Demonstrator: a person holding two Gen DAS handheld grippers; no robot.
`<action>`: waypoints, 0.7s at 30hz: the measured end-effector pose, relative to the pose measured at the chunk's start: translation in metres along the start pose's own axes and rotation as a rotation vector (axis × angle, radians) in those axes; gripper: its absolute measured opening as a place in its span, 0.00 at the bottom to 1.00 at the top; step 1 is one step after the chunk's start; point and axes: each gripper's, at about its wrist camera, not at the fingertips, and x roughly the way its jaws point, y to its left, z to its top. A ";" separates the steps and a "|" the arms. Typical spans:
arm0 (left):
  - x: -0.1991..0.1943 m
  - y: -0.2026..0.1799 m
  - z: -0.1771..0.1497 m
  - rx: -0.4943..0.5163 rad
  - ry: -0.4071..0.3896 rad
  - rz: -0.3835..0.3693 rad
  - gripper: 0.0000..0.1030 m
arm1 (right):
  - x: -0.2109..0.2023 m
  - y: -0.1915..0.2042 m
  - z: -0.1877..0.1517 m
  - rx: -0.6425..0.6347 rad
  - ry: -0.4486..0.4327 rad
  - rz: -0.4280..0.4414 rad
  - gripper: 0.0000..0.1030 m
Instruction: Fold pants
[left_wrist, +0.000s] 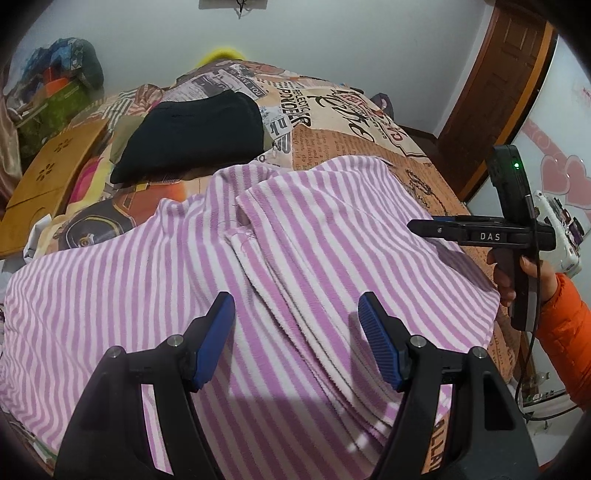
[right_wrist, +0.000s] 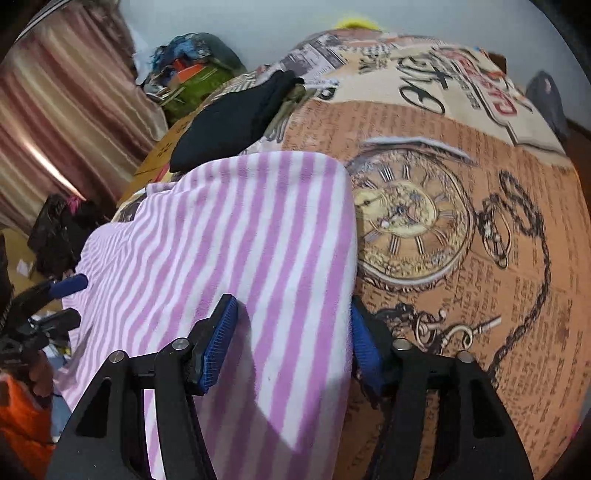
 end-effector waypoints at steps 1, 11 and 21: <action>0.000 -0.001 0.000 0.001 0.002 0.002 0.67 | -0.001 0.000 -0.002 -0.001 -0.007 0.006 0.35; -0.006 0.000 0.001 0.022 -0.016 0.032 0.67 | -0.049 -0.003 -0.035 0.025 -0.151 -0.068 0.15; -0.014 0.021 -0.001 -0.039 -0.034 0.059 0.67 | -0.051 -0.025 -0.063 0.157 -0.113 -0.111 0.11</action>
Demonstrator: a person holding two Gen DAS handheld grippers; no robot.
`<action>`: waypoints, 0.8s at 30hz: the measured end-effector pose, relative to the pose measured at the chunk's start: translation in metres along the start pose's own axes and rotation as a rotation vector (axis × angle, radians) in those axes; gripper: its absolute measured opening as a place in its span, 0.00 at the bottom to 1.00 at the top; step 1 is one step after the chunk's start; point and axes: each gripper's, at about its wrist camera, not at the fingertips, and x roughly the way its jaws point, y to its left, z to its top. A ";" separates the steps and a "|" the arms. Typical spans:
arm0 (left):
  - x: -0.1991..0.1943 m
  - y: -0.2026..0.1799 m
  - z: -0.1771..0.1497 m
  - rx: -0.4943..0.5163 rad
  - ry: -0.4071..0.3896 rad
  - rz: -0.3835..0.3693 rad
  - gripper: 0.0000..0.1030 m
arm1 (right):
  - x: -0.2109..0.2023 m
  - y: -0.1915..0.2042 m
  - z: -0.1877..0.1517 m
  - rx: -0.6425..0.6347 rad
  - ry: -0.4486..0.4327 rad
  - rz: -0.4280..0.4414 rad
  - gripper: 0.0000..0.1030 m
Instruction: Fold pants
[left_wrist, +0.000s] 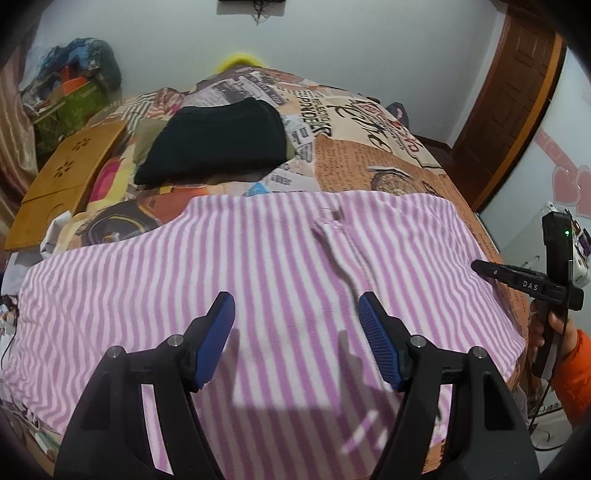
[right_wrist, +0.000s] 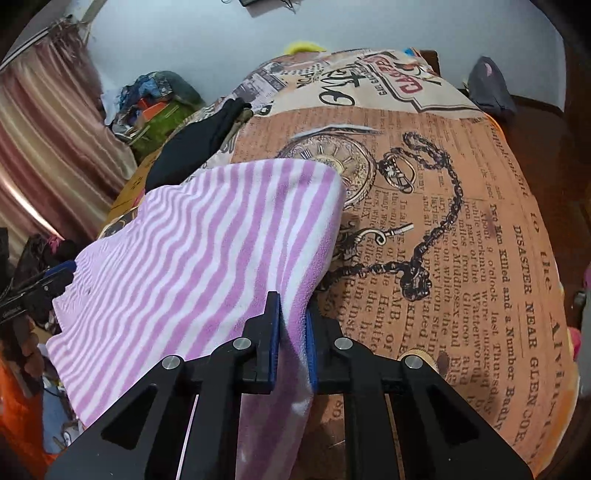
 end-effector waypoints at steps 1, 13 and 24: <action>-0.002 0.003 -0.001 -0.007 -0.004 0.007 0.67 | -0.001 0.000 0.000 0.011 0.008 0.002 0.16; -0.063 0.089 -0.022 -0.146 -0.090 0.148 0.67 | -0.056 0.051 0.018 -0.139 -0.108 -0.172 0.41; -0.105 0.185 -0.093 -0.348 -0.114 0.142 0.67 | -0.041 0.142 0.003 -0.298 -0.148 -0.181 0.53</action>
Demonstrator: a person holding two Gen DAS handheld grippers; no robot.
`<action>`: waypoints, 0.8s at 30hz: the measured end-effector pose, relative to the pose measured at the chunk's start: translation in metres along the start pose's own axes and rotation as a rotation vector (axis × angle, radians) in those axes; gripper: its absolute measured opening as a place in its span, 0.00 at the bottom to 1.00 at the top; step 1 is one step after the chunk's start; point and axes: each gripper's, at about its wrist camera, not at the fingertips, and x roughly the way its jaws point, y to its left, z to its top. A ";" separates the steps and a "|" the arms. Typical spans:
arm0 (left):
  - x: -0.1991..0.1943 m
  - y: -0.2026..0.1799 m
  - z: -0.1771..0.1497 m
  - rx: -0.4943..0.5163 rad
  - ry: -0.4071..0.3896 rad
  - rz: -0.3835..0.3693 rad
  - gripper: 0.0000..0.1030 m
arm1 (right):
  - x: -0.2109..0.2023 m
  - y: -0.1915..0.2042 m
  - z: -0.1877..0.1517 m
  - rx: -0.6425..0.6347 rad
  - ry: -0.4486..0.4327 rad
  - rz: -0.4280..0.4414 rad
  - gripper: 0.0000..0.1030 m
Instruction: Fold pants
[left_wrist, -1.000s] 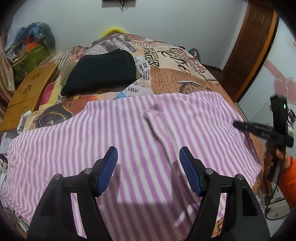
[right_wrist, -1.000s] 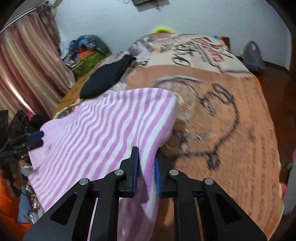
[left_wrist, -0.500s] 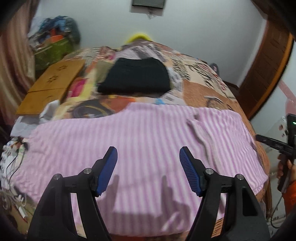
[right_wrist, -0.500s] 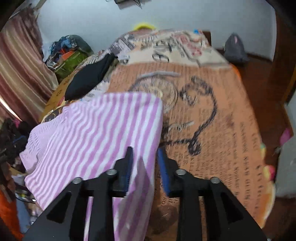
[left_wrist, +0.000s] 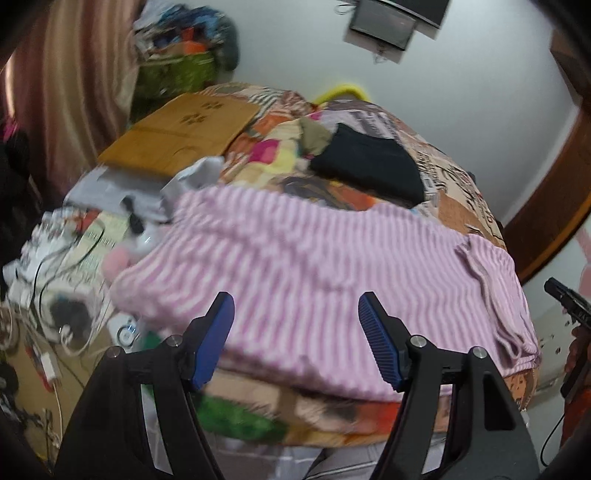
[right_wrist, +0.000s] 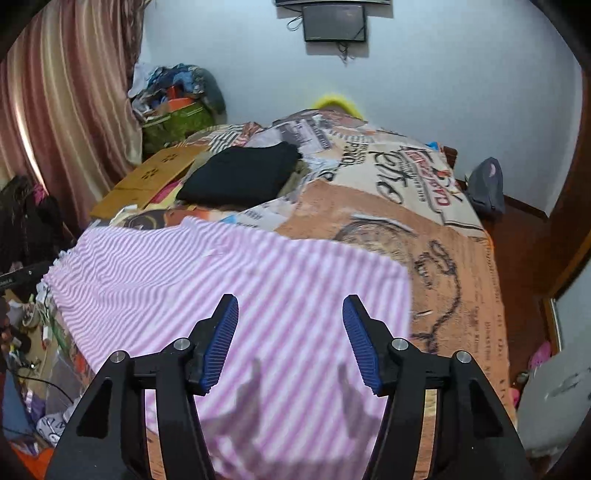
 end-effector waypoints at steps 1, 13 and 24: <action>0.000 0.009 -0.004 -0.017 0.008 0.001 0.67 | 0.003 0.005 -0.002 0.004 0.007 0.006 0.53; 0.030 0.065 -0.040 -0.164 0.132 -0.115 0.68 | 0.045 0.043 -0.036 0.050 0.130 -0.033 0.56; 0.046 0.070 -0.031 -0.222 0.147 -0.210 0.68 | 0.041 0.045 -0.042 0.080 0.101 -0.046 0.63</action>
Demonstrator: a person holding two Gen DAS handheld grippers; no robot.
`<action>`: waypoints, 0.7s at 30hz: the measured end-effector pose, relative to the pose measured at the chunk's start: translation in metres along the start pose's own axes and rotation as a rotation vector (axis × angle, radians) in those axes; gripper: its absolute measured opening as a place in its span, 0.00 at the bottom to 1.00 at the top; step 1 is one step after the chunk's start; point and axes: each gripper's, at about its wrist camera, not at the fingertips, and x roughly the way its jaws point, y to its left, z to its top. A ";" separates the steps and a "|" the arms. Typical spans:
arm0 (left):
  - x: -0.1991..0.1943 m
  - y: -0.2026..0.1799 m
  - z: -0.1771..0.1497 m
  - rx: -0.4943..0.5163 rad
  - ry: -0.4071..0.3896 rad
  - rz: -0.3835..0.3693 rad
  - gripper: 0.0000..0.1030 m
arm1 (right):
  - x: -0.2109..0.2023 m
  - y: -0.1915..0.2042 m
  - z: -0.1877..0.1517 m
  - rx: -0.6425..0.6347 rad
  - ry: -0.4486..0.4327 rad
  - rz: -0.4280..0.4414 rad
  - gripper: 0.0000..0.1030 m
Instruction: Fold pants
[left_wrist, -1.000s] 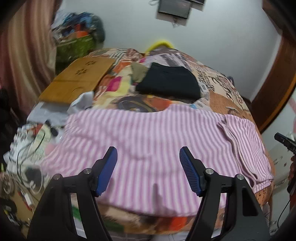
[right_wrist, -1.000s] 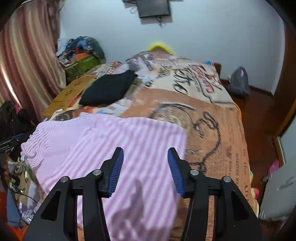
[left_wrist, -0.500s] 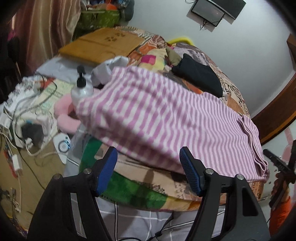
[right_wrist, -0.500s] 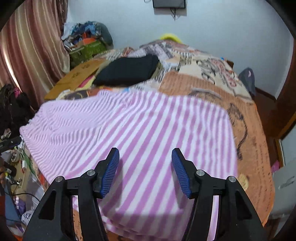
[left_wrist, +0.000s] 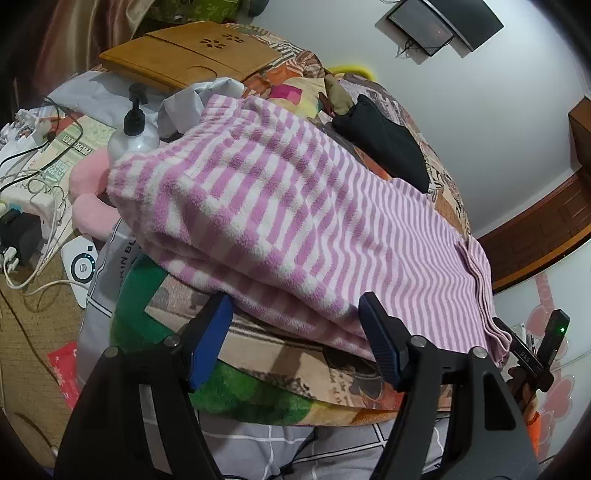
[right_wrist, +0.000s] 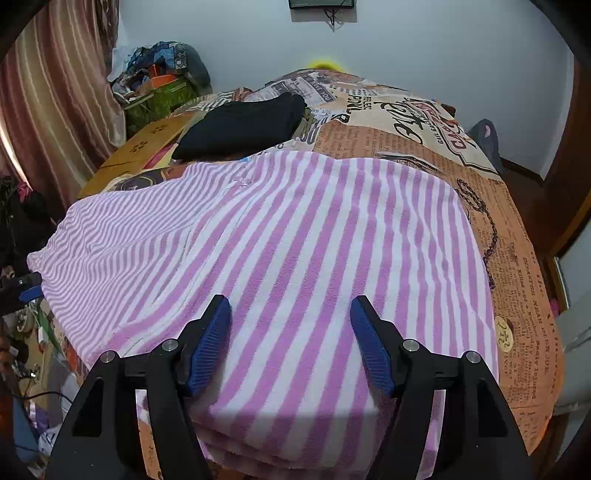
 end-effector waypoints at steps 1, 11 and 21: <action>0.002 0.002 0.001 -0.010 0.001 -0.001 0.68 | 0.000 0.001 0.000 -0.002 -0.002 -0.001 0.63; 0.016 0.016 0.020 -0.178 -0.059 -0.012 0.67 | 0.000 -0.001 -0.001 -0.003 -0.011 0.014 0.63; 0.032 -0.010 0.039 -0.078 -0.080 0.174 0.17 | -0.001 -0.002 -0.003 -0.006 -0.025 0.029 0.64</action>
